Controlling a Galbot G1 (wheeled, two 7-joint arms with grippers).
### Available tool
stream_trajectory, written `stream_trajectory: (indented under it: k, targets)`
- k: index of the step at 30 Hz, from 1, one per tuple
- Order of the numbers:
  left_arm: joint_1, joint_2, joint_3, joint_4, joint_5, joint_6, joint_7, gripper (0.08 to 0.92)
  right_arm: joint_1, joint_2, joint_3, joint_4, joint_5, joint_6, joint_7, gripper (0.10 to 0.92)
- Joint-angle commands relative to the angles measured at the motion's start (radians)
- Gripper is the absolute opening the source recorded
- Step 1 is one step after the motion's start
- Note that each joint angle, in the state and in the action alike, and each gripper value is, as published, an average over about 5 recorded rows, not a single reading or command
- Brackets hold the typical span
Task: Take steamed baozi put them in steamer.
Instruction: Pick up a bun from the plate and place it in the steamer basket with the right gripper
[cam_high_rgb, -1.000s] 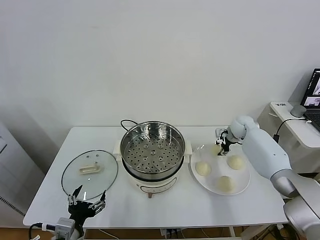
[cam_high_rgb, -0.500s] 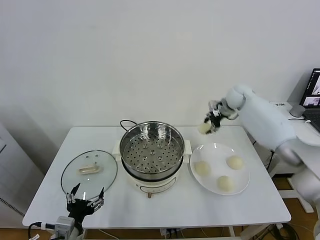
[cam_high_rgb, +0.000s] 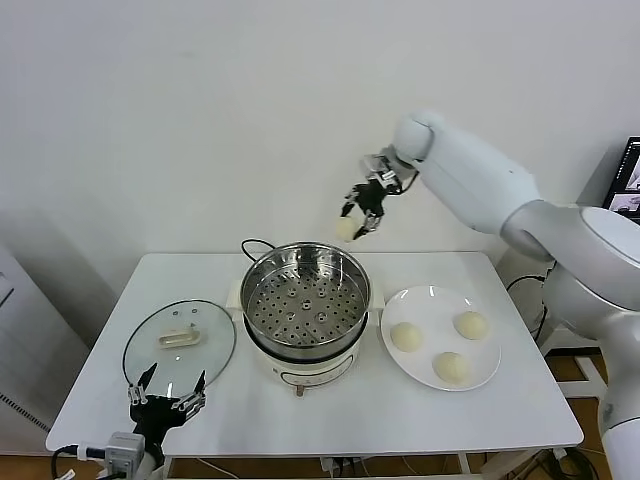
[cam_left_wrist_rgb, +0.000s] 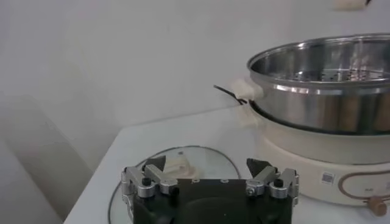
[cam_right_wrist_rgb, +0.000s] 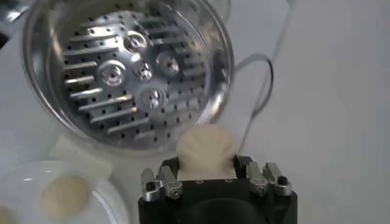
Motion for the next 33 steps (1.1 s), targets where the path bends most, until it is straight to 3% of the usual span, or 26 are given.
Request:
stream_trajectory:
  k: [1,6,14,33]
  targets:
    - [0.001,0.000,-0.003,-0.001,-0.008,0.000,-0.003,0.823,0.057,0.088,-0.103,-0.002,0.008,0.315,0.003,0.567]
    - [0.004,-0.004,-0.006,-0.002,-0.008,0.000,-0.004,0.823,0.028,0.139,-0.087,-0.013,-0.141,0.405,0.056,0.568]
    - [0.003,-0.013,-0.008,-0.005,-0.009,-0.001,-0.005,0.823,-0.054,0.176,0.018,-0.026,-0.483,0.414,0.146,0.568]
    - [-0.012,-0.007,-0.006,0.021,-0.009,0.000,-0.003,0.823,-0.204,0.175,0.072,-0.045,-0.611,0.414,0.235,0.567]
